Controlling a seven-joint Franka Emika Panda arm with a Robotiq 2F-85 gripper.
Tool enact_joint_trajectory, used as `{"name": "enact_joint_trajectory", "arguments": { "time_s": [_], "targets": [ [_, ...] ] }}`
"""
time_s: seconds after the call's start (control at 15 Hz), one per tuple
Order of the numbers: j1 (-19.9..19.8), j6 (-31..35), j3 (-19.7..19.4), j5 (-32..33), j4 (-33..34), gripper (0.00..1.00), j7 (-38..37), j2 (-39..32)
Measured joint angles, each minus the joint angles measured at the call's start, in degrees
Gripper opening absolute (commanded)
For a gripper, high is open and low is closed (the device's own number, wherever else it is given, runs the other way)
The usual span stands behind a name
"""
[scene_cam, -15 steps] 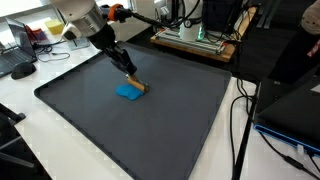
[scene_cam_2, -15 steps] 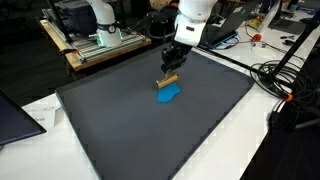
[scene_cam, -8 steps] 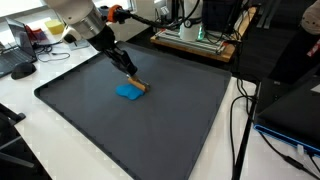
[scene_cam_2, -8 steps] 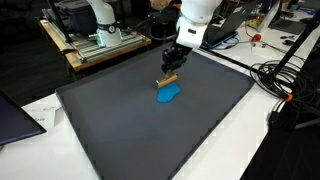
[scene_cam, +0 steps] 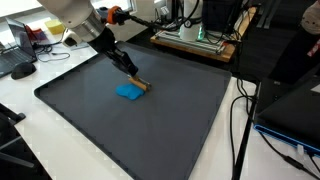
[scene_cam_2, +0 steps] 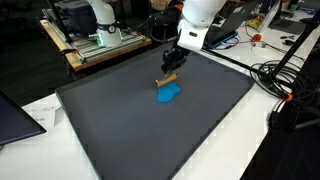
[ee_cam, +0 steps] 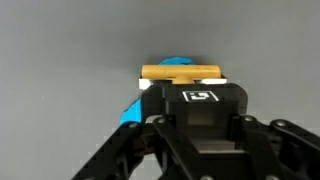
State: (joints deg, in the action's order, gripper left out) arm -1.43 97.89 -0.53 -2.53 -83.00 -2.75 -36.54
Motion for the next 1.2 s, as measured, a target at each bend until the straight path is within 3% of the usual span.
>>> {"name": "enact_joint_trajectory", "arguments": {
  "time_s": [0.8,1.2],
  "targets": [
    [0.0,-4.7,0.3,0.0,2.4,0.23,0.0,-2.1],
    [0.1,-17.2,0.9,-1.3,0.9,0.23,-0.1,-8.2]
  ]
}}
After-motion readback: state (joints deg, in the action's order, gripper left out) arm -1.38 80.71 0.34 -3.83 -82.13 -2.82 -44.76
